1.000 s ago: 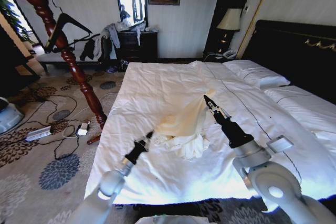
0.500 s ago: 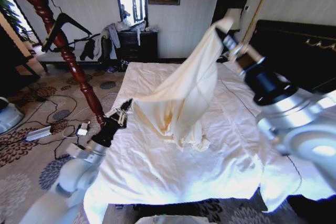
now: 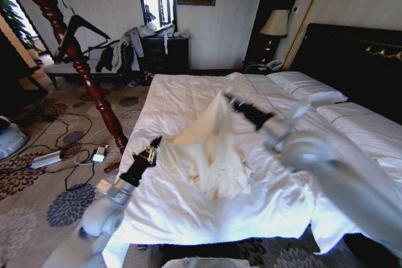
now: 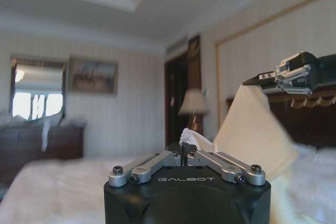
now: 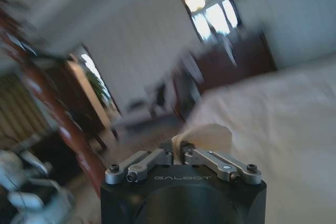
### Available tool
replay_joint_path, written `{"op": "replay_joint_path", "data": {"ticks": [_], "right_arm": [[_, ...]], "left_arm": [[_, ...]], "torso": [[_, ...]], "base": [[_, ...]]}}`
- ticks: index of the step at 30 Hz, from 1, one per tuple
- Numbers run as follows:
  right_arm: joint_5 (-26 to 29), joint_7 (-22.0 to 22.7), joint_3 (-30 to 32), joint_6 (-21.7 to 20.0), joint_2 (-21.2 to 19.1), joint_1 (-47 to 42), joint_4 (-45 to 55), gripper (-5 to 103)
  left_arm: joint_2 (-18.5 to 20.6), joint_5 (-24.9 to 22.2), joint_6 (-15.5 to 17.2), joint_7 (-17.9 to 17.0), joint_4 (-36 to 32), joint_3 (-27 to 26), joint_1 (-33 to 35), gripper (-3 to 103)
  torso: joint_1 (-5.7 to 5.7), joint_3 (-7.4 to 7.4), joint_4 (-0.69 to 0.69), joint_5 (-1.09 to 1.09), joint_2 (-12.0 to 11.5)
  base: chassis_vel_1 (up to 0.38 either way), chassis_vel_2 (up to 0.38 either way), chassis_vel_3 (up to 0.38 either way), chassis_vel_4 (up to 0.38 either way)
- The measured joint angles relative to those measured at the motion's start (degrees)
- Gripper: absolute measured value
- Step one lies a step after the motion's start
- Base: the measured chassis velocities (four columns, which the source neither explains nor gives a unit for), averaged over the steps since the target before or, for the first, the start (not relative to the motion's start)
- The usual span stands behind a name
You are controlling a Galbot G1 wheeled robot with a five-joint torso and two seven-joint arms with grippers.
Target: Pick up the clothes from the bed and hang them on the clothes hanger.
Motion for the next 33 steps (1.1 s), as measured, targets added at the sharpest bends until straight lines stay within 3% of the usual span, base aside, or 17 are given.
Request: {"op": "replay_joint_path", "data": {"ticks": [4,6,8,9,12,13,14,15,17,18,19,21,23,26,30,33], "right_arm": [[0.08,5.56,-3.22,-5.16,5.31,1.83,-6.71,19],[-1.42,8.14,-3.85,-6.08,7.36,1.97,-9.83,30],[-3.04,8.12,-3.84,-5.79,7.7,1.68,-10.39,30],[-5.65,6.82,-3.69,-5.21,7.89,1.06,-10.78,35],[-24.98,-12.27,-3.07,1.8,5.74,-4.07,-12.64,51],[-24.98,-12.27,-3.07,1.8,5.74,-4.07,-12.64,51],[-26.96,-15.43,-3.09,2.61,5.2,-5.58,-12.68,51],[-26.39,-14.59,-3.08,1.43,4.89,-7.01,-11.94,63],[-19.29,-4.65,-1.92,-6.04,4.88,-8.88,-9.19,68],[-19.29,-4.65,-1.92,-6.04,4.88,-8.88,-9.19,68],[-13.21,1.55,-0.47,-11.27,4.83,-9.8,-7.62,74],[-7.6,6.26,1.78,-15.95,4.26,-10.88,-6.27,84],[-6.39,7.01,2.43,-16.6,4.03,-11.11,-5.94,89],[1.21,11.42,5.41,-19.57,3.69,-11.74,-3.45,98],[6.08,14.33,7.59,-24.09,3.22,-11.6,-2.67,100],[6.23,14.75,8.14,-24.39,2.95,-10.98,-2.82,100]], "left_arm": [[-1.57,2.21,1.02,-1.3,3.73,0.58,1.06,0],[-2.7,3.42,2.28,-2.59,5.92,0.36,1.7,0],[-3.19,3.94,2.92,-3.19,6.83,0.15,1.86,0],[-3.7,4.38,3.4,-3.67,7.86,-0.03,1.93,0],[-6.17,4.3,3.57,-4.88,11.78,-0.01,1.72,0],[-6.17,4.3,3.57,-4.88,11.78,-0.01,1.72,0],[-6.97,4.05,3.57,-5.05,12.58,0.13,1.64,0],[-7.89,4.01,3.57,-5.27,13.36,0.18,1.59,0],[-9.15,4.7,4.25,-5.96,14.52,-0.04,1.64,0],[-9.15,4.7,4.25,-5.96,14.52,-0.04,1.64,0],[-9.58,5.28,4.8,-6.51,15.24,-0.35,1.79,0],[-9.99,6.48,5.13,-7.16,16.6,-0.92,2.2,0],[-10.11,6.8,5.16,-7.36,16.94,-1.09,2.35,0],[-10.57,7.09,5.83,-8.39,17.34,-2.19,2.78,0],[-11.02,6.84,6.69,-10.13,18.99,-3.95,2.29,0],[-11.21,6.38,6.7,-10.74,19.81,-4.87,2.05,0]], "torso": [[0.0,0.0,0.04,0.0,0.0],[0.0,0.01,0.03,0.0,0.0],[0.0,0.0,0.03,0.01,0.0],[0.0,0.0,0.04,0.01,0.0],[-0.02,-0.01,-0.03,0.0,0.0],[-0.02,-0.01,-0.03,0.0,0.0],[-0.01,-0.01,-0.03,0.02,0.01],[-0.01,-0.01,-0.03,0.02,0.0],[-0.01,-0.01,0.01,0.01,0.0],[-0.01,-0.01,0.01,0.01,0.0],[-0.01,-0.01,0.02,0.01,0.01],[-0.02,-0.01,0.01,0.01,0.01],[-0.02,-0.01,0.01,0.01,0.01],[-0.02,-0.01,0.02,0.01,0.01],[-0.02,-0.01,0.01,0.01,0.01],[-0.01,-0.01,0.0,0.01,0.01]], "base": [[0.0,0.0,0.0,0.0],[0.0,0.0,0.0,0.0],[0.0,0.0,0.0,0.0],[0.0,0.0,0.0,0.0],[0.0,0.0,0.0,0.0],[0.0,0.0,0.0,0.0],[0.0,0.0,0.0,0.0],[0.0,0.0,0.0,0.0],[0.0,0.0,0.0,0.0],[0.0,0.0,0.0,0.0],[0.0,0.0,0.0,0.0],[0.0,0.0,0.0,0.0],[0.0,0.0,0.0,0.0],[0.0,0.0,0.0,0.0],[0.0,0.0,0.0,0.0],[0.0,0.0,0.0,0.0]]}}
